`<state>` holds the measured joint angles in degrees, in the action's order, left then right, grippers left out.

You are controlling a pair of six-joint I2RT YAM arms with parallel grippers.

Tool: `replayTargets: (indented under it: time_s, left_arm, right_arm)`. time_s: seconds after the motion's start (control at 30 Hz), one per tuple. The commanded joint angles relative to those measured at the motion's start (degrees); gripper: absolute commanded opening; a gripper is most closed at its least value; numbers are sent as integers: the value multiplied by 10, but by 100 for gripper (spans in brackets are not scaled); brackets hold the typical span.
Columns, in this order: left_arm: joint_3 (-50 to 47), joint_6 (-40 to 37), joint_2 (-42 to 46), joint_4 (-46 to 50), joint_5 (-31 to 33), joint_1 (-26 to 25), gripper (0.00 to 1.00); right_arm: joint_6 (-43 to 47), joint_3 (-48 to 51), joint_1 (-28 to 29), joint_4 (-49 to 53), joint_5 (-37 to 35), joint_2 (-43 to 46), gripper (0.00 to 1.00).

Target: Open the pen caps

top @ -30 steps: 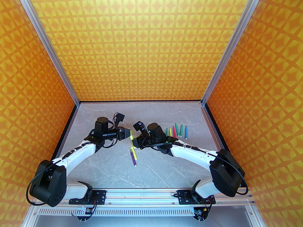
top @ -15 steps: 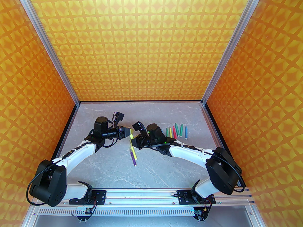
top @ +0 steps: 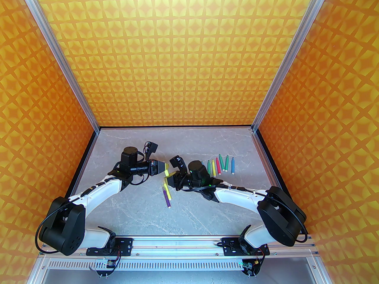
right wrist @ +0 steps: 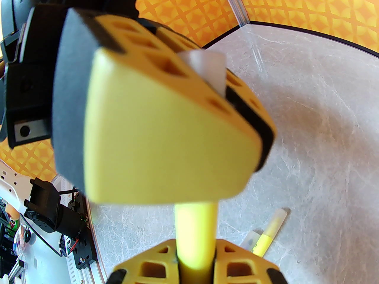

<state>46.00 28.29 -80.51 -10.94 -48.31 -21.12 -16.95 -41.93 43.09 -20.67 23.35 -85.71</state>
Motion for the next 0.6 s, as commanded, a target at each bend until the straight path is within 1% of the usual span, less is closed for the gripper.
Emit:
replayTargets:
  time_s: [0.0,0.57]
  left_arm:
    - [34,26,3,-57,21,13,0]
    - [34,83,-19,-102,57,27,0]
  right_arm:
    - [-1,44,1,66,-7,5,0]
    - [-8,109,1,39,-13,26,0]
